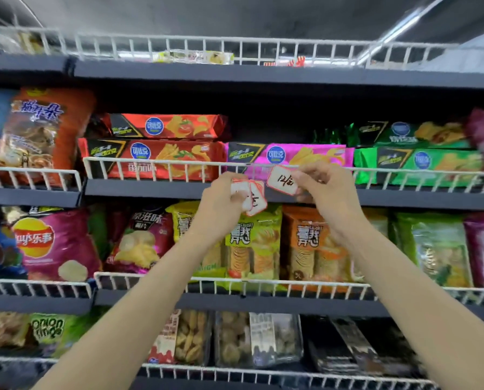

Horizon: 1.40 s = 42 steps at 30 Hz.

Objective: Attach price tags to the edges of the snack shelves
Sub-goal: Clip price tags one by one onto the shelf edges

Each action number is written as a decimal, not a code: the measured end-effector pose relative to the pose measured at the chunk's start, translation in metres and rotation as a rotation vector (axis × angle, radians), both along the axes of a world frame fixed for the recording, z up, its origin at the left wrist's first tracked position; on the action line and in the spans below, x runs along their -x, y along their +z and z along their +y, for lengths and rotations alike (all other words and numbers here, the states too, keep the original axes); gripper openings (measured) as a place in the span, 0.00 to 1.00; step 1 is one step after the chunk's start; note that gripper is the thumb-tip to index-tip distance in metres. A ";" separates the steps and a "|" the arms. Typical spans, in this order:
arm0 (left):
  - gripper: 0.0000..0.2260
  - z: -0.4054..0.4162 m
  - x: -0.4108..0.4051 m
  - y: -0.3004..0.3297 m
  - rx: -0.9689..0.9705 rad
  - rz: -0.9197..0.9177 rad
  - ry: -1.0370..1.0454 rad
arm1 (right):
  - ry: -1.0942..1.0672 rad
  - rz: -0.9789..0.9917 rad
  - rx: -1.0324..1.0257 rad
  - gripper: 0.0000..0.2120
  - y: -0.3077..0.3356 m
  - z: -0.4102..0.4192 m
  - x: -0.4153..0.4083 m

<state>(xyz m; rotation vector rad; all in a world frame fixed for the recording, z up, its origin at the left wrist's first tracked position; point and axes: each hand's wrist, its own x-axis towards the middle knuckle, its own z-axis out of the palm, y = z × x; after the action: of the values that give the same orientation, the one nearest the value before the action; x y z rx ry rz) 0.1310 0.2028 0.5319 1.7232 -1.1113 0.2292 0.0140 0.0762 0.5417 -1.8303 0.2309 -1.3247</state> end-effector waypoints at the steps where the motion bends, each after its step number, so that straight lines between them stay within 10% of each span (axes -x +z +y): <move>1: 0.16 -0.003 0.001 0.001 -0.024 0.006 -0.006 | -0.026 -0.011 0.034 0.06 0.002 -0.005 0.001; 26: 0.24 -0.005 -0.007 0.001 -0.067 0.029 -0.085 | -0.492 0.005 0.691 0.04 0.025 -0.006 -0.032; 42: 0.22 0.014 -0.009 0.003 -0.188 -0.027 -0.058 | -0.664 0.349 0.962 0.07 0.010 -0.011 -0.043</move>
<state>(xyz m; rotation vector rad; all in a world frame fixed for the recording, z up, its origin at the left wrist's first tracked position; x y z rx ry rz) 0.1398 0.2172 0.5348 1.8543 -1.2330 0.1152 0.0572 0.0649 0.5520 -2.9834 0.4698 -1.7138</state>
